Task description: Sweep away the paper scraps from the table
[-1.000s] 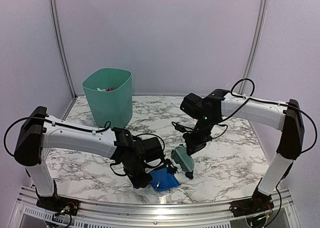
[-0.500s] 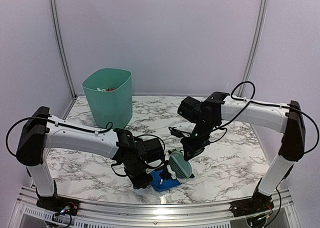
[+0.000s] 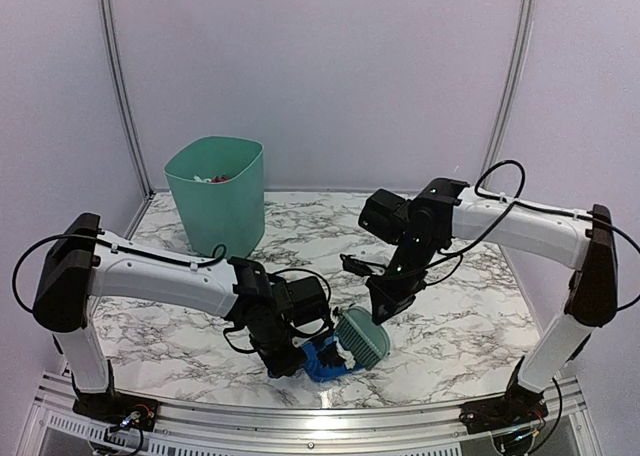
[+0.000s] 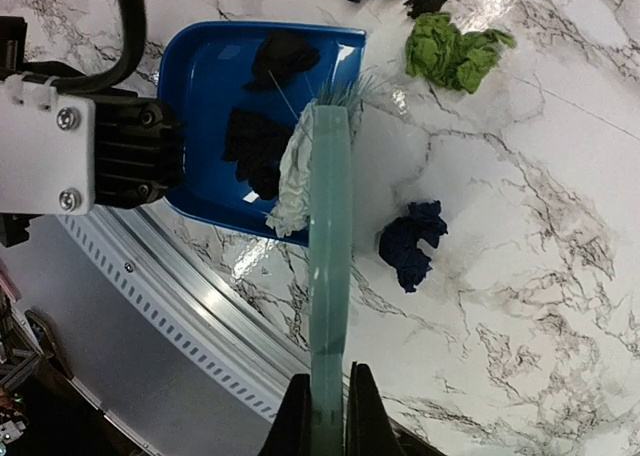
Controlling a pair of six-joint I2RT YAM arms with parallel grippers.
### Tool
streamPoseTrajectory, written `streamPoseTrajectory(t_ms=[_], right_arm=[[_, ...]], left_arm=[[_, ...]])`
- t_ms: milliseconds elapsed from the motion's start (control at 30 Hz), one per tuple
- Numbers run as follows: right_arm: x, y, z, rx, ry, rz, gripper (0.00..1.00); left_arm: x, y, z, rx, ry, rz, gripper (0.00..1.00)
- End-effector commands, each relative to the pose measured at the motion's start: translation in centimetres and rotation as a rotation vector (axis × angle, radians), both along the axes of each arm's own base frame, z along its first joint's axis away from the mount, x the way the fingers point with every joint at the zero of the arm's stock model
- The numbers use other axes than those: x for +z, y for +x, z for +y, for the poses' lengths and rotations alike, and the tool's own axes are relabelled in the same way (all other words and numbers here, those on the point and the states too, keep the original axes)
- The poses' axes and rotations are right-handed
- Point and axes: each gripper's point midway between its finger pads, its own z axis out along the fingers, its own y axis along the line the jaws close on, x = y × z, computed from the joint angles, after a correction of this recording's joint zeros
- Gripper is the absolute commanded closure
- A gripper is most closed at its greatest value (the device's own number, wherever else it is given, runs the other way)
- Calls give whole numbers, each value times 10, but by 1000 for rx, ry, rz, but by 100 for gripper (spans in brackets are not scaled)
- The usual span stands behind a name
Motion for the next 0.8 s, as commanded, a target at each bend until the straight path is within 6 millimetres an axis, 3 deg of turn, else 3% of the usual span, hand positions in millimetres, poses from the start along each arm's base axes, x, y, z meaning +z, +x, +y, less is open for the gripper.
streamPoseTrajectory(t_ms=[0,300,500,633,767], right_arm=[[37,-1,-1,15,53,-62,100],[62,22,-25,-98,10,-193,100],[57,37,-63,-219,-83,-225,100],[48,33,-76,-245,-123,-213,100],[25,28,-86,-263,-188,-181,100]], left_arm=[[-6,1,9,3,23,-6,100],[-9,-7,17,-1,34,-1,100],[-7,-15,22,0,35,1,100],[-6,-21,27,4,37,5,100],[-7,-23,30,8,43,4,100]])
